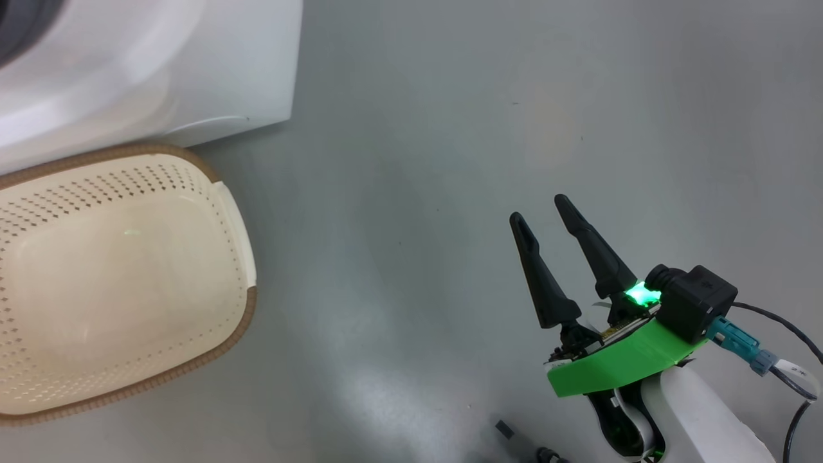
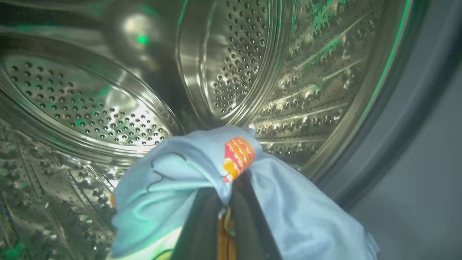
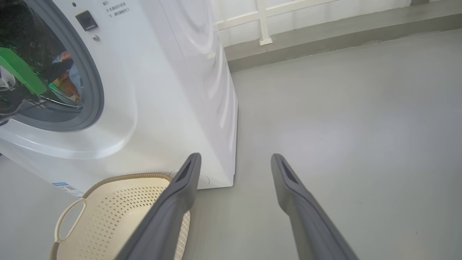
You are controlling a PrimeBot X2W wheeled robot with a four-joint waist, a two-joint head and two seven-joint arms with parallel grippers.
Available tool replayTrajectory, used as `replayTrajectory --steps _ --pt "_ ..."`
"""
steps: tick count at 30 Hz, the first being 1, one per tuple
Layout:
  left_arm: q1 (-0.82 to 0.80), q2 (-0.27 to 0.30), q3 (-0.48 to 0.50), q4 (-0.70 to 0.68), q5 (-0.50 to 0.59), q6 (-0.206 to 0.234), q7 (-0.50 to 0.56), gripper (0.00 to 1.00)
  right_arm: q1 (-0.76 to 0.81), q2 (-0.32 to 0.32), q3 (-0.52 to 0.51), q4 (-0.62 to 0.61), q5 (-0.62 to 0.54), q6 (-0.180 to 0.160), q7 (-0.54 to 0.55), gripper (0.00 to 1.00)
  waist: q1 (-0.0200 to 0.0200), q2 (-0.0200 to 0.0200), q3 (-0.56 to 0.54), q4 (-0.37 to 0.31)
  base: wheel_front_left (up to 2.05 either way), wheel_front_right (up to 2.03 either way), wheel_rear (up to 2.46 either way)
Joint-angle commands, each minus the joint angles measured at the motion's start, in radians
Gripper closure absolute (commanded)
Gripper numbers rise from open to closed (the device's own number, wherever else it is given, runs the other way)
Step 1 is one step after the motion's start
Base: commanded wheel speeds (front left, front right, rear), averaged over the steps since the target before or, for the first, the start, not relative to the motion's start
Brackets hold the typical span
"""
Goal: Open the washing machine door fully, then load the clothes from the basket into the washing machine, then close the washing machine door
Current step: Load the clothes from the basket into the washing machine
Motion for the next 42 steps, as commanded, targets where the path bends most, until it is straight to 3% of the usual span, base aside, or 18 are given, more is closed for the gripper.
replayTrajectory --steps 1,5,15,16,20,22,23,31,42 --pt "-0.034 0.072 0.026 -0.063 0.013 0.008 -0.006 1.0 0.025 -0.002 0.021 -0.026 0.006 0.006 -0.008 0.0 0.0 0.0 0.014 -0.012 0.0 0.0 0.0" --pt "-0.016 0.085 0.091 -0.16 0.036 0.047 -0.006 1.0 0.018 0.004 0.027 -0.033 0.007 0.006 -0.008 0.0 0.0 0.0 0.032 -0.027 0.0 0.0 0.0" --pt "-0.012 0.063 0.071 0.023 0.04 0.014 -0.006 1.0 0.025 0.005 0.035 -0.034 0.008 0.006 -0.008 0.0 0.0 0.0 0.031 -0.034 0.0 0.0 0.0" --pt "-0.02 0.062 0.065 0.037 0.041 0.011 -0.006 0.85 0.025 0.006 0.032 -0.034 0.008 0.006 -0.008 0.0 0.0 0.0 0.031 -0.031 0.0 0.0 0.0" --pt "-0.052 0.05 0.039 0.102 0.038 0.004 -0.006 0.56 0.024 0.008 0.029 -0.031 0.007 0.006 -0.008 0.0 0.0 0.0 0.022 -0.019 0.0 0.0 0.0" --pt "-0.066 0.039 0.027 0.134 0.03 0.003 -0.006 0.08 0.022 0.009 0.028 -0.031 0.008 0.006 -0.008 0.0 0.0 0.0 0.017 -0.01 0.0 0.0 0.0" --pt "-0.072 0.034 0.02 0.143 0.029 0.002 -0.006 0.0 0.022 0.009 0.027 -0.031 0.008 0.006 -0.008 0.0 0.0 0.0 0.015 -0.007 0.0 0.0 0.0" --pt "-0.066 -0.006 0.012 0.139 -0.035 0.001 -0.006 0.0 0.009 0.007 0.018 -0.029 0.005 0.006 -0.008 0.0 0.0 0.0 0.0 0.024 0.0 0.0 0.0" --pt "0.067 -0.03 0.097 -0.033 -0.115 0.001 -0.006 0.0 0.008 0.004 -0.002 -0.027 0.004 0.006 -0.008 0.0 0.0 0.0 -0.045 0.046 0.0 0.0 0.0"
